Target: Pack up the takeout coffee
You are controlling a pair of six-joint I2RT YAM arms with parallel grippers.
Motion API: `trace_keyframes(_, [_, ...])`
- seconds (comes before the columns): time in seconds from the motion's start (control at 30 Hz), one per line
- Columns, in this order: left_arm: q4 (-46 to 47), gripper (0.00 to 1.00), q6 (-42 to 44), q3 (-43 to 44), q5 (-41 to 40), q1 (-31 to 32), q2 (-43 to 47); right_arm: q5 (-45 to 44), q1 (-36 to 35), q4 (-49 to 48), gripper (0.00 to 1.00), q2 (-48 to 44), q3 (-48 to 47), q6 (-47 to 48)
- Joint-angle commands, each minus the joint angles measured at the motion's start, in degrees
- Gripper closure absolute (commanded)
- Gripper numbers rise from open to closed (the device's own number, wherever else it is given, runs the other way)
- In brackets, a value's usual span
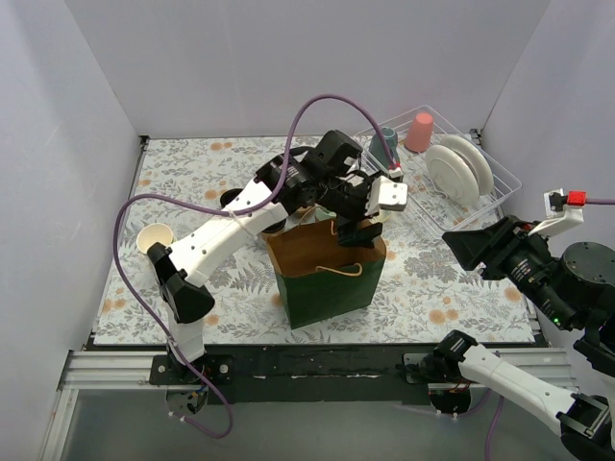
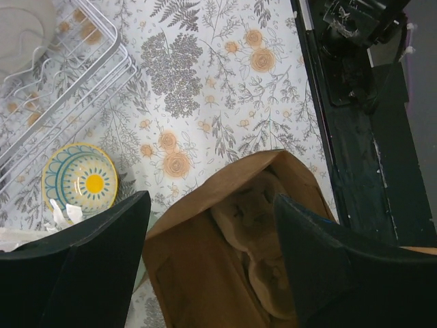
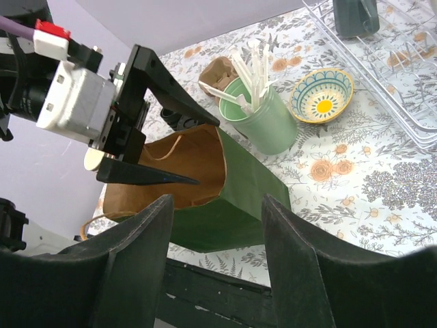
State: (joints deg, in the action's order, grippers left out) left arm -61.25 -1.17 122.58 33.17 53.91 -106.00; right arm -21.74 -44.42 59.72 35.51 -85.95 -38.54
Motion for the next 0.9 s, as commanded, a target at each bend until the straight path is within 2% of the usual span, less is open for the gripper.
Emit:
trace_keyframes(0.0, [-0.7,0.29,2.8,-2.2,0.7,0.8,1.4,-2.4,-0.2,-3.3,0.38,-1.5,1.3,0.7])
trace_keyframes(0.13, [0.3,0.34,4.3,-2.2,-1.8,1.8,-0.3,-2.8,-0.2,-4.1,0.37,-1.9,1.8,0.7])
trace_keyframes(0.27, [3.2,0.31,5.3,-2.6,-4.3,2.5,-1.5,-2.6,-0.1,-4.0,0.37,-1.8,1.9,1.0])
trace_keyframes(0.43, [2.5,0.38,5.1,-2.1,-3.4,2.8,-2.0,-3.0,-0.2,-3.9,0.37,-2.2,1.9,1.0])
trace_keyframes(0.5, [2.0,0.45,4.7,-2.0,-3.4,3.0,-1.6,-3.3,-0.2,-3.6,0.37,-2.5,2.0,0.8])
trace_keyframes(0.6, [0.9,0.62,3.5,-1.7,-3.5,3.0,-1.1,-3.5,-0.2,-3.9,0.37,-3.0,2.7,0.7])
trace_keyframes(0.63, [0.8,0.74,2.3,-1.3,-3.5,3.1,-1.0,-3.5,-0.2,-4.1,0.37,-3.0,2.8,0.7])
trace_keyframes(0.73, [2.4,0.83,-0.7,0.1,-3.2,3.6,-0.4,-4.0,-0.2,-3.7,0.37,-2.4,3.2,0.7])
trace_keyframes(0.8, [5.9,0.8,-3.8,-0.4,-3.3,4.1,0.5,-4.5,-0.2,-1.5,0.37,-1.3,2.8,0.1])
trace_keyframes(0.83, [7.4,0.72,-5.1,-2.3,-5.0,4.3,1.1,-4.4,-0.2,-1.1,0.37,-1.0,2.7,0.2])
trace_keyframes(0.87, [9.2,0.46,-7.2,-3.4,-6.4,4.5,2.8,-4.1,-0.2,-0.7,0.37,-0.6,2.7,0.6])
